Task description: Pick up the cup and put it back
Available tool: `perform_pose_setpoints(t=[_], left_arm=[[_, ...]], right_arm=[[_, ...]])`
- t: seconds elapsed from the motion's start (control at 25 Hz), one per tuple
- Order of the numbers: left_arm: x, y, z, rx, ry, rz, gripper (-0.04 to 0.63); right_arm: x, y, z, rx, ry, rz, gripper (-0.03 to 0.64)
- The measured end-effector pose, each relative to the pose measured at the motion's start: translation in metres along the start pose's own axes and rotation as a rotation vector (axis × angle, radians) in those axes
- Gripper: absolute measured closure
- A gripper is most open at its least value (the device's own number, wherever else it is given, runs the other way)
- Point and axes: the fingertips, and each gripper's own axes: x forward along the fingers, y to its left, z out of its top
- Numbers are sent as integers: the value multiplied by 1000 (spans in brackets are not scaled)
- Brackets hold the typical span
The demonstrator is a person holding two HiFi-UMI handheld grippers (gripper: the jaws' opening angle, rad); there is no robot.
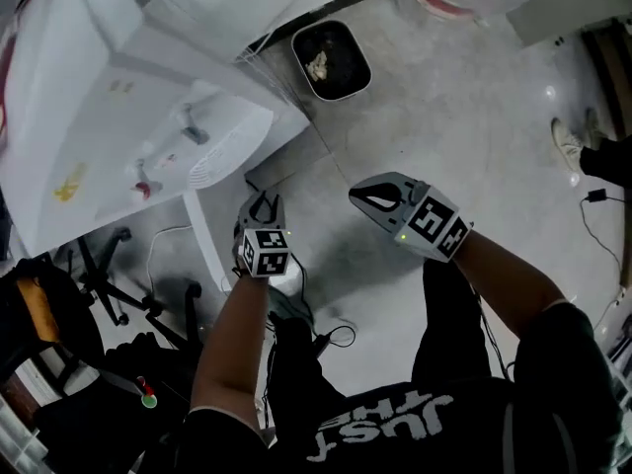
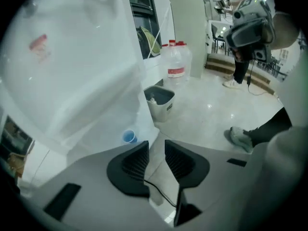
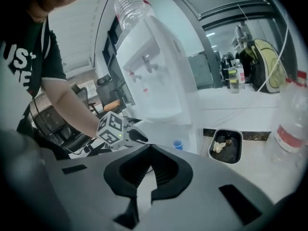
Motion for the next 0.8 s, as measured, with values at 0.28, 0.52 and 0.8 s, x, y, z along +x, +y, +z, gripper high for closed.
perform_pose_setpoints(t=[0.28, 0.52, 0.8], left_arm=[[-220, 2, 61, -170, -210, -50, 586], [-404, 56, 131, -317, -409, -23, 588], [-579, 93, 195, -345, -624, -21, 588]], right_arm=[[-65, 98, 121, -40, 31, 12, 583], [-114, 188, 254, -95, -25, 41, 583], [-156, 272, 373, -192, -97, 79, 583]])
